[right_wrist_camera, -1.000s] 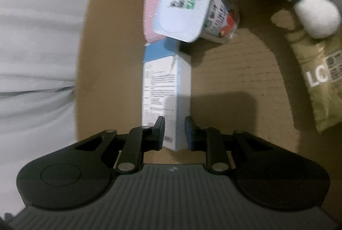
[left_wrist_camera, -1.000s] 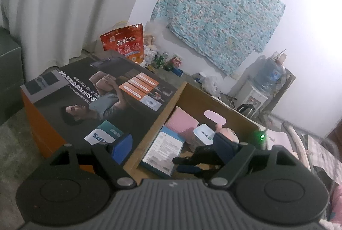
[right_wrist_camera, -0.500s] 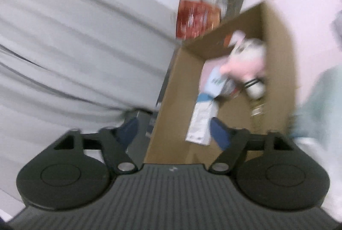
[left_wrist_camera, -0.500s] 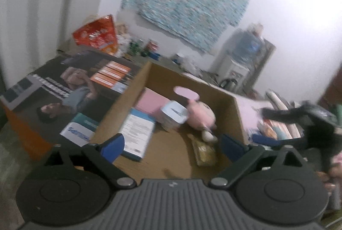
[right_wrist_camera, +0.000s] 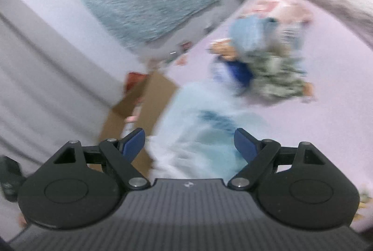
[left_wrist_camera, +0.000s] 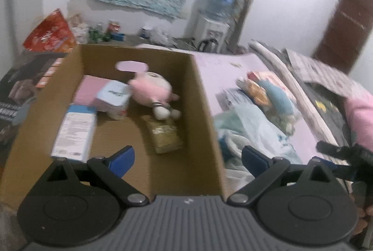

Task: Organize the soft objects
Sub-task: 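Move both tools back to the blue towel on the bed, then grasp the blue towel with the left tool while the right tool grasps it too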

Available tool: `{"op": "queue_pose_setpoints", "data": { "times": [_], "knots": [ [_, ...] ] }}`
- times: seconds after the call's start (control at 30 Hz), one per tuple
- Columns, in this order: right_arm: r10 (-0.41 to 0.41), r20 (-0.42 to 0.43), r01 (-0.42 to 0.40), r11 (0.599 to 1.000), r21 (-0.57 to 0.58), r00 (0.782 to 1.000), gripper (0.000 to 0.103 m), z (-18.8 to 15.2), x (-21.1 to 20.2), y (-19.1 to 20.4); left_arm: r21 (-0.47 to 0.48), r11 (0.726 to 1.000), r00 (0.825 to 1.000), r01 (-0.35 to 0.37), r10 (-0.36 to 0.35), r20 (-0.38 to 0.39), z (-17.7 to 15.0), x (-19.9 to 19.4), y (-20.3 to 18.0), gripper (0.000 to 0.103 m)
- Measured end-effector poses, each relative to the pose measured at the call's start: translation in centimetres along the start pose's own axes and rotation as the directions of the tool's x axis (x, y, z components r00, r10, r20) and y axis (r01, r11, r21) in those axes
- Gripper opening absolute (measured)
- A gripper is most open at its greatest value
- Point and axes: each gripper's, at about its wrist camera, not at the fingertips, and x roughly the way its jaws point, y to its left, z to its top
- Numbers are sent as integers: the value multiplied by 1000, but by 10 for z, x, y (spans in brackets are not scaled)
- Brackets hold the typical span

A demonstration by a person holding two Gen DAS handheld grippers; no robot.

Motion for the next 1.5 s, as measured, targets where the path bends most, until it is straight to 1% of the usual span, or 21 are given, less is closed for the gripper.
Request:
{"op": "queue_pose_setpoints", "data": {
  "times": [0.13, 0.2, 0.3, 0.4, 0.47, 0.63, 0.7, 0.77, 0.83, 0.87, 0.97, 1.07, 1.1, 1.13, 1.2, 1.27, 1.3, 1.33, 1.37, 1.43, 1.5],
  "knots": [
    [-65, 30, 65, 998, 3, 997, 84, -17, 15, -19, 83, 996, 1000, 14, -12, -27, 8, 11, -35, 99],
    [-78, 39, 78, 997, -7, 996, 84, -19, 23, -26, 135, 991, 999, 21, -16, -37, 18, 17, -57, 99],
    [-82, 64, 83, 996, -22, 995, 84, -21, 27, -34, 180, 982, 998, 51, -42, -56, 35, 25, -86, 99],
    [-72, 94, 76, 996, -41, 993, 84, -15, 17, -38, 176, 979, 992, 102, -87, -96, 56, 42, -112, 99],
    [-63, 121, 70, 996, -59, 991, 84, -9, 10, -40, 166, 976, 984, 143, -122, -130, 72, 60, -130, 99],
    [-46, 223, 86, 981, -176, 974, 84, 23, 5, -35, 161, 972, 962, 173, -132, -238, 102, 116, -171, 99],
    [-30, 247, 91, 966, -240, 969, 84, 41, 14, -35, 131, 974, 951, 185, -143, -274, 110, 137, -180, 95],
    [-22, 248, 94, 955, -283, 968, 85, 60, 30, -40, 69, 983, 944, 171, -144, -296, 118, 161, -186, 93],
    [-26, 222, 93, 950, -297, 975, 85, 81, 51, -50, 23, 988, 944, 154, -140, -300, 123, 177, -189, 89],
    [-39, 210, 99, 953, -285, 977, 85, 91, 61, -56, 6, 990, 943, 144, -135, -305, 125, 187, -191, 87],
    [-34, 169, 77, 964, -255, 985, 85, 115, 92, -76, -18, 990, 936, 136, -135, -326, 126, 209, -196, 81],
    [-26, 120, 53, 973, -224, 992, 85, 131, 119, -91, -39, 990, 926, 139, -144, -349, 127, 226, -198, 74],
    [-20, 103, 42, 977, -210, 994, 84, 135, 128, -97, -50, 989, 924, 138, -147, -354, 127, 230, -197, 70],
    [-16, 99, 36, 979, -202, 995, 83, 137, 132, -99, -58, 989, 923, 135, -147, -355, 128, 233, -197, 69],
    [-13, 82, 29, 980, -197, 997, 75, 142, 142, -104, -83, 987, 921, 140, -160, -356, 130, 239, -194, 69],
    [1, 60, 11, 978, -208, 998, 61, 143, 150, -103, -106, 984, 919, 145, -173, -355, 132, 242, -192, 69],
    [1, 55, 11, 976, -219, 998, 59, 143, 152, -102, -115, 983, 919, 146, -178, -351, 133, 243, -191, 69],
    [-8, 59, 22, 971, -237, 998, 52, 143, 153, -100, -120, 982, 920, 146, -179, -348, 134, 244, -191, 69],
    [-21, 69, 38, 964, -263, 997, 43, 140, 151, -96, -127, 981, 920, 145, -181, -347, 135, 245, -190, 69],
    [-41, 84, 65, 949, -308, 996, 31, 134, 148, -90, -143, 979, 917, 149, -190, -350, 136, 249, -190, 70],
    [-55, 100, 87, 933, -349, 993, 24, 128, 143, -86, -158, 976, 911, 150, -198, -361, 136, 254, -189, 72]
  ]
}}
